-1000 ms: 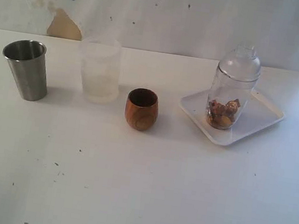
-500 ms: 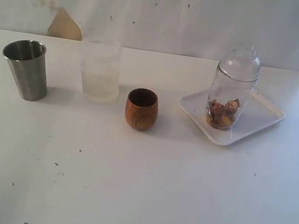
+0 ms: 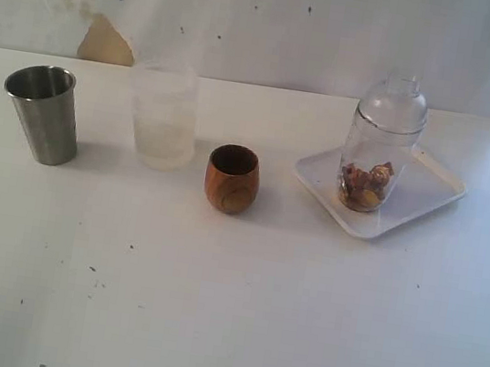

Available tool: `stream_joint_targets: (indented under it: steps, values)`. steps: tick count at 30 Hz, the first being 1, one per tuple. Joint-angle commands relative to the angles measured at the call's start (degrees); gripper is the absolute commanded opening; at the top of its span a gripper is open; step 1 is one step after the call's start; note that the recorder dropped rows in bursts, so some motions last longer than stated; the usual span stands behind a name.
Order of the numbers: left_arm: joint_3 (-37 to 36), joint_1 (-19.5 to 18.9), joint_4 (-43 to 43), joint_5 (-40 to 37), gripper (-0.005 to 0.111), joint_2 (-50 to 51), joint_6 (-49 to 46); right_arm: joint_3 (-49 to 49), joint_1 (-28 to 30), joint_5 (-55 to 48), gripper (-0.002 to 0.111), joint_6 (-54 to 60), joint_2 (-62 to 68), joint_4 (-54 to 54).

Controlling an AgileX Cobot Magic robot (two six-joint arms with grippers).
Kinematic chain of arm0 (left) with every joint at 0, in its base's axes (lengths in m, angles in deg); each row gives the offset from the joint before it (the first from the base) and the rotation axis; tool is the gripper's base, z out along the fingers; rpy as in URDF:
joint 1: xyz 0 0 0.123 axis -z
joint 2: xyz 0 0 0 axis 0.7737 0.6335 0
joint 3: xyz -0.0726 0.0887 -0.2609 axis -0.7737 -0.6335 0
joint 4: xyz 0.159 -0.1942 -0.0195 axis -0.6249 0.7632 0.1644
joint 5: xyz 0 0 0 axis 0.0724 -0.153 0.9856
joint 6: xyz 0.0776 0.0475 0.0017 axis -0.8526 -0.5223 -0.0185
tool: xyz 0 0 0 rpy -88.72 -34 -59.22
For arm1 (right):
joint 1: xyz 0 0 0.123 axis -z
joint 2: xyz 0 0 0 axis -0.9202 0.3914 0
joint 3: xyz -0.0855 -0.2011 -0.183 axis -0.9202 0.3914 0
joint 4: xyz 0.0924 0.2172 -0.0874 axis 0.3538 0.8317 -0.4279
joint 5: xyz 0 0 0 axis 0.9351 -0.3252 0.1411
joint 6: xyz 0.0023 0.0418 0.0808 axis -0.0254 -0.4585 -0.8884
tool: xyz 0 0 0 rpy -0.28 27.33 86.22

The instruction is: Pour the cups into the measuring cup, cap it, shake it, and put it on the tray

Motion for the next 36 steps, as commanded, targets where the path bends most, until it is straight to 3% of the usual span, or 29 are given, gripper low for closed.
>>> stream_joint_targets:
  steps: [1, 36]
  values:
    - [-0.3, 0.2, 0.5, 0.3, 0.0, -0.2, 0.1, 0.4, 0.0, 0.2, 0.0, 0.7, -0.3, 0.2]
    - [-0.3, 0.2, 0.5, 0.3, 0.0, -0.2, 0.1, 0.4, 0.0, 0.2, 0.0, -0.6, -0.3, 0.2]
